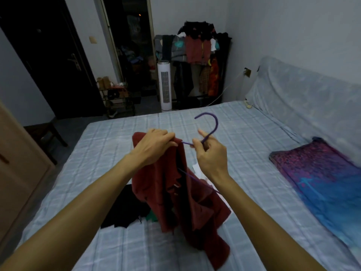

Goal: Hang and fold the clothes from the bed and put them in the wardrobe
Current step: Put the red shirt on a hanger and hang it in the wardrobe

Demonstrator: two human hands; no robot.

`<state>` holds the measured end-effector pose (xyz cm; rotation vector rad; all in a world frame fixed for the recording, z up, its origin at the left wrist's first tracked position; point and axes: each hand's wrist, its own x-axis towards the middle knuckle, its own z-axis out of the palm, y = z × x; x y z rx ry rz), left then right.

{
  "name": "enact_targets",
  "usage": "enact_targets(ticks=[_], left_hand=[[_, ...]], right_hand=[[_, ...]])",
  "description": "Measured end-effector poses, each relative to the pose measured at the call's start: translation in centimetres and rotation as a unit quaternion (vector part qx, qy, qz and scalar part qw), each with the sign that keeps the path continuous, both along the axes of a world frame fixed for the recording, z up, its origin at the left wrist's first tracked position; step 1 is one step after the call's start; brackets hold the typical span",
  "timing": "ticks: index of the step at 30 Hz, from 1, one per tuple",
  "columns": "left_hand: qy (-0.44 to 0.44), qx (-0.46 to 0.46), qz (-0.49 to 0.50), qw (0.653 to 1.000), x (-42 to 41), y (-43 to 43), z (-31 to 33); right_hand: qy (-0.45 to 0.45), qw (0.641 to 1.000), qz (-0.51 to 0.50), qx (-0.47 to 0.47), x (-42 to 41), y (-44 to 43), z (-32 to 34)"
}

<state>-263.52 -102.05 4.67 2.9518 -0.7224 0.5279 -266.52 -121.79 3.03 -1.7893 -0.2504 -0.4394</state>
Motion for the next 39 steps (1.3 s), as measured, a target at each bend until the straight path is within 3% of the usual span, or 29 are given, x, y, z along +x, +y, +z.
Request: enact_targets(ticks=[4,7,8,10,13,16,21,24,29,33,39], left_hand=[[0.022,-0.003,0.055,0.998,-0.2,-0.5,-1.5],[0.011,-0.002,0.058,0.998,-0.8,-0.6,-2.3],[0.008,-0.002,0.056,0.998,-0.9,-0.7,-2.3],[0.001,0.001,0.058,0.998,-1.1,-0.8,-2.1],[-0.029,0.004,0.059,0.998,-1.7,-0.8,-1.5],[-0.060,-0.009,0.038,0.997,-2.7,-0.5,-0.8],[-0.103,-0.019,0.024,0.994,-3.5,0.4,0.5],[-0.110,-0.011,0.028,0.993,-3.9,2.0,1.2],[-0.123,0.027,0.061,0.990,-4.3,5.8,1.3],[-0.111,0.049,0.081,0.989,-5.0,7.2,0.3],[-0.111,0.044,0.181,0.976,-5.3,7.1,-1.1]], right_hand=[[-0.177,0.976,-0.118,-0.048,-1.4,-0.5,-2.1],[-0.238,0.961,-0.108,-0.090,-3.2,-1.2,-5.7],[-0.201,0.972,-0.068,-0.103,-3.8,-1.3,-7.3],[-0.045,0.989,0.005,-0.140,-4.7,-1.3,-10.6],[0.179,0.964,0.009,-0.198,-4.7,-1.5,-14.4],[0.265,0.939,0.003,-0.217,-4.1,-0.5,-15.8],[0.307,0.920,-0.037,-0.242,-2.7,1.1,-17.0],[0.336,0.925,-0.052,-0.169,-1.7,-1.1,-16.7],[0.269,0.940,-0.135,-0.160,2.2,-7.9,-12.1],[0.229,0.938,-0.120,-0.230,5.7,-11.7,-7.5],[0.218,0.961,-0.048,-0.163,7.3,-10.0,0.3]])
